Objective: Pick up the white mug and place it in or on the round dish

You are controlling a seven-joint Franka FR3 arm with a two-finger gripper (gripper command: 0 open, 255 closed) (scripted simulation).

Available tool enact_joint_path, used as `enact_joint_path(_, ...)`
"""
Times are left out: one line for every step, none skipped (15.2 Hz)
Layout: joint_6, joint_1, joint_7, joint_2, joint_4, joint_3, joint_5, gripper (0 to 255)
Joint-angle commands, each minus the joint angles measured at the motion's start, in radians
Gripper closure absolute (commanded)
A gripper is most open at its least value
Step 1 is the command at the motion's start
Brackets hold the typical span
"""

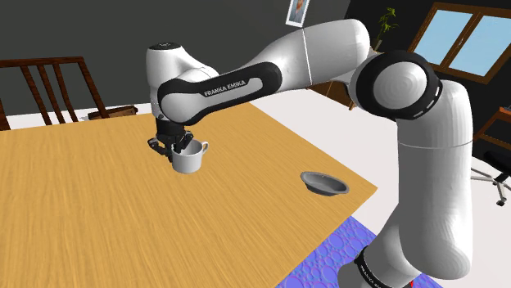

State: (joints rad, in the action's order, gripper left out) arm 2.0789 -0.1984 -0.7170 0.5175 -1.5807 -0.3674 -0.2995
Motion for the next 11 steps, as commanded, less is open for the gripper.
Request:
enact_joint_path(-0.019,0.0,0.004,-0.01,0.01,-0.003,0.005,255)
enact_joint_path(-0.03,0.001,0.006,-0.015,0.016,-0.004,0.008,255)
enact_joint_path(-0.04,0.001,0.008,-0.019,0.023,-0.006,0.01,255)
enact_joint_path(-0.051,0.002,0.011,-0.024,0.03,-0.007,0.013,255)
enact_joint_path(-0.062,0.002,0.013,-0.028,0.037,-0.008,0.015,255)
enact_joint_path(-0.073,0.002,0.015,-0.032,0.044,-0.009,0.018,255)
enact_joint_path(-0.085,0.002,0.018,-0.036,0.051,-0.01,0.02,255)
enact_joint_path(-0.096,0.002,0.02,-0.04,0.059,-0.012,0.022,255)
enact_joint_path(-0.107,0.002,0.022,-0.044,0.068,-0.013,0.025,255)
enact_joint_path(-0.119,0.002,0.024,-0.047,0.076,-0.014,0.027,255)
enact_joint_path(-0.13,0.002,0.026,-0.05,0.085,-0.015,0.029,255)
